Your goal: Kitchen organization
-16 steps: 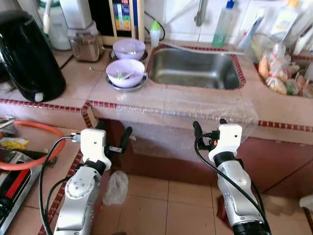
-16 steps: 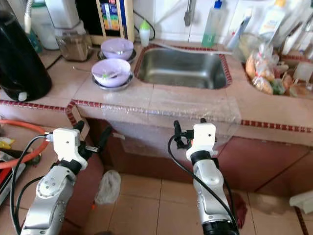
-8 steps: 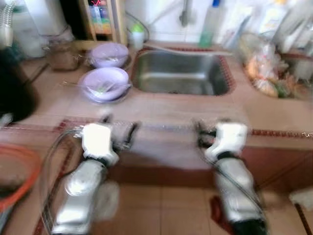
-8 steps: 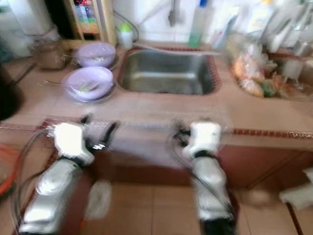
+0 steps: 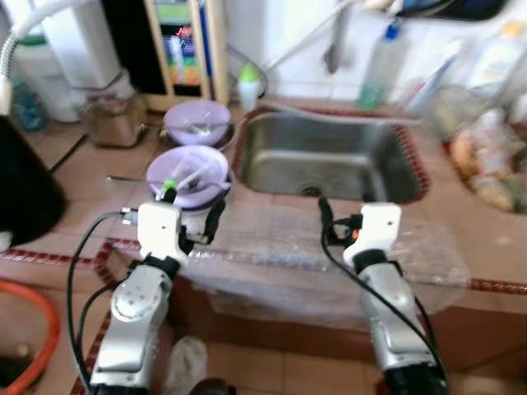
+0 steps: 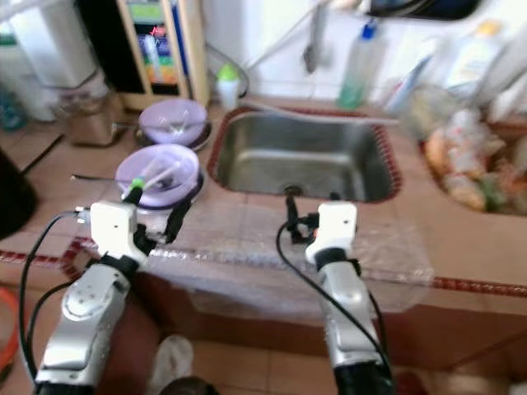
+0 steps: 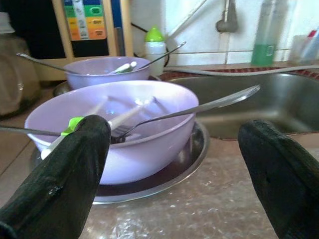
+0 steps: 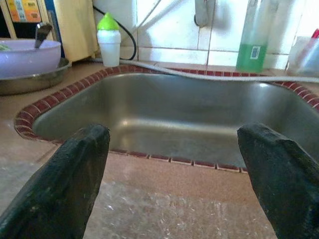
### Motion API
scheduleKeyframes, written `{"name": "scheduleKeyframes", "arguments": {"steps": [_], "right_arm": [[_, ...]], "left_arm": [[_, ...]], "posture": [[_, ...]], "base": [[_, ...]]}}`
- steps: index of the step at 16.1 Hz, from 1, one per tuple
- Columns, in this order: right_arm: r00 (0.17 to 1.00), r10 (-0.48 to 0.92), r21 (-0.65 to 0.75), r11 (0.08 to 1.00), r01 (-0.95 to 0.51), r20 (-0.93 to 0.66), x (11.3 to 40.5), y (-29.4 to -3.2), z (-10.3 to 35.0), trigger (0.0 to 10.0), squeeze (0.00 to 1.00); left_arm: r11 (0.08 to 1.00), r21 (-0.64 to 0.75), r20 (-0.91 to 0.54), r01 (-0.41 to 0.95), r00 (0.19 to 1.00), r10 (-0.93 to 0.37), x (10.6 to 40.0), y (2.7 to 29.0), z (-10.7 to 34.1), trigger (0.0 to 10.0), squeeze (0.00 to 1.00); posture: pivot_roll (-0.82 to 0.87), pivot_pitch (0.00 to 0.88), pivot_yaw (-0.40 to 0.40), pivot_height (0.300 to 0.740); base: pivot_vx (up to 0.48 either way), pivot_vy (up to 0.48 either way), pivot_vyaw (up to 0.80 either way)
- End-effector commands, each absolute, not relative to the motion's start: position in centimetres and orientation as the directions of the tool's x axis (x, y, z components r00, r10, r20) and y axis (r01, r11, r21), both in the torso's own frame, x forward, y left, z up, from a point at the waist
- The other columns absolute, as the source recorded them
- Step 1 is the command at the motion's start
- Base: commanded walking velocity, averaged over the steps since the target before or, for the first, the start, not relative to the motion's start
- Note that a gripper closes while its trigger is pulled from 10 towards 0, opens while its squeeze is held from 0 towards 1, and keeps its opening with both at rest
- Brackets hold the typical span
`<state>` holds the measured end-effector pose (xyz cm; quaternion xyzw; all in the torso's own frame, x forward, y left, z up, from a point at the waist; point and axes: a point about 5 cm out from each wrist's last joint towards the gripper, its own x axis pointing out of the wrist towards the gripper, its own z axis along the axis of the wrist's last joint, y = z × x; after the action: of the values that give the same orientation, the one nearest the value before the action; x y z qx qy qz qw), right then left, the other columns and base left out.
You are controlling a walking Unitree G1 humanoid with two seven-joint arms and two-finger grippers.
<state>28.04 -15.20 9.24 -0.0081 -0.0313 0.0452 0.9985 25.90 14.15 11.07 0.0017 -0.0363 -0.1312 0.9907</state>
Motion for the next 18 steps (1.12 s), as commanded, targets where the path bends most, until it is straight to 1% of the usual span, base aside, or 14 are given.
{"name": "scheduleKeyframes", "arguments": {"steps": [1,3,10,12,17,18], "right_arm": [[0.995,0.076,-0.023,0.997,-0.075,0.059,27.99,-15.65,9.11,10.0,0.0],[0.995,0.08,-0.022,0.997,-0.079,0.057,28.01,-15.61,9.05,10.0,0.0],[0.995,0.082,-0.027,0.996,-0.081,0.059,27.99,-15.57,9.13,10.0,0.0],[0.994,0.089,-0.027,0.996,-0.088,0.062,27.9,-15.47,9.16,10.0,0.0],[0.994,0.096,-0.018,0.995,-0.095,0.06,27.91,-15.37,9.06,10.0,0.0],[0.993,0.097,-0.017,0.995,-0.096,0.06,27.93,-15.35,9.05,10.0,0.0]], "left_arm": [[0.963,0.03,0.078,0.268,0.96,-0.27,25.86,13.87,11.36,10.0,0.0],[0.964,0.052,0.092,0.261,0.96,-0.265,25.7,13.91,11.6,10.0,0.0],[0.959,0.061,0.097,0.277,0.954,-0.282,25.63,13.61,11.88,10.0,0.0],[0.958,0.061,0.091,0.281,0.954,-0.286,25.53,13.53,11.75,10.0,0.0],[0.957,0.066,0.084,0.282,0.954,-0.287,25.5,13.62,11.61,10.0,0.0],[0.957,0.064,0.083,0.282,0.954,-0.287,25.46,13.62,11.6,10.0,0.0]], "posture": [[0.05,0.0,0.016,0.74],[0.05,0.0,0.011,0.74],[0.05,0.0,0.016,0.74],[0.04,0.0,0.02,0.74],[0.05,0.0,0.021,0.74],[0.05,0.0,0.02,0.74]], "base": [[0.0,0.0,0.0],[0.0,0.0,0.0],[0.0,0.0,0.0],[0.0,-0.407,0.0],[0.0,-0.452,0.55],[0.0,-0.48,0.0]]}}
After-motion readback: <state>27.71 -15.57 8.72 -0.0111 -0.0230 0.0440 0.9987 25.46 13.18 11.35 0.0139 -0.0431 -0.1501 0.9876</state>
